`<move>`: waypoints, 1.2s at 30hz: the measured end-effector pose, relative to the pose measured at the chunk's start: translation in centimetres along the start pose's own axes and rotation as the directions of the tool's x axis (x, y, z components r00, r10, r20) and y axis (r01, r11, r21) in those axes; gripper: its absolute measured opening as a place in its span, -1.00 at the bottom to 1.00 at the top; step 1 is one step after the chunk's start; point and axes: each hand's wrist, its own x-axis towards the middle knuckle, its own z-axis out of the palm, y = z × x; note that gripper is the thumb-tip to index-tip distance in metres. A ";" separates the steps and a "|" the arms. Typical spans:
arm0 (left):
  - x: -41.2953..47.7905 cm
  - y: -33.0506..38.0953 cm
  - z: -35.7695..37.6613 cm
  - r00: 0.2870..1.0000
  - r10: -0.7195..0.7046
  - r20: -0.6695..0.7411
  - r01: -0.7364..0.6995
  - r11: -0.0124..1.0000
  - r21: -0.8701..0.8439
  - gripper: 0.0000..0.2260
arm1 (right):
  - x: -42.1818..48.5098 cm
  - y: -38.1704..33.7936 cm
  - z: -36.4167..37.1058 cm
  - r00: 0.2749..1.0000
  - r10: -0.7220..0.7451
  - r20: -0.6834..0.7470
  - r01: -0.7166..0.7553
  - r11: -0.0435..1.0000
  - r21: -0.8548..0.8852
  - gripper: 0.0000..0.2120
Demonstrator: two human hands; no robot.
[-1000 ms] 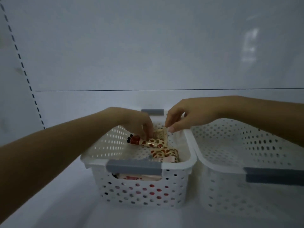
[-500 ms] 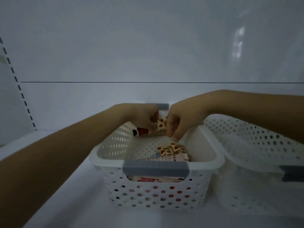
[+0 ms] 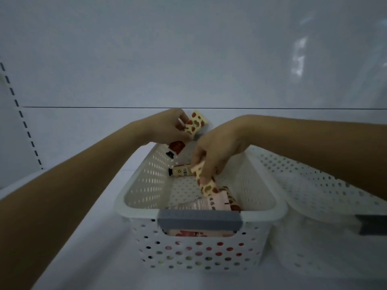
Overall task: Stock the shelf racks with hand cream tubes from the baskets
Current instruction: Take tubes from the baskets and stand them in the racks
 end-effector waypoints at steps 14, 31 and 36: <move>-0.3 8.1 -0.3 0.977 0.105 -0.187 -0.136 0.978 -0.157 -0.57 | -12.1 9.3 -3.7 0.616 -0.039 -0.787 0.568 0.714 0.410 -0.90; 3.0 24.3 11.3 0.989 0.055 -0.136 -0.073 0.988 -0.135 -0.67 | -19.6 24.7 0.5 0.437 0.049 -0.898 0.505 0.812 0.291 -0.87; 3.1 25.8 13.5 0.957 -0.078 -0.280 0.028 0.984 -0.178 -0.63 | -17.8 24.8 1.5 0.405 -0.097 -0.909 0.420 0.903 0.091 -0.90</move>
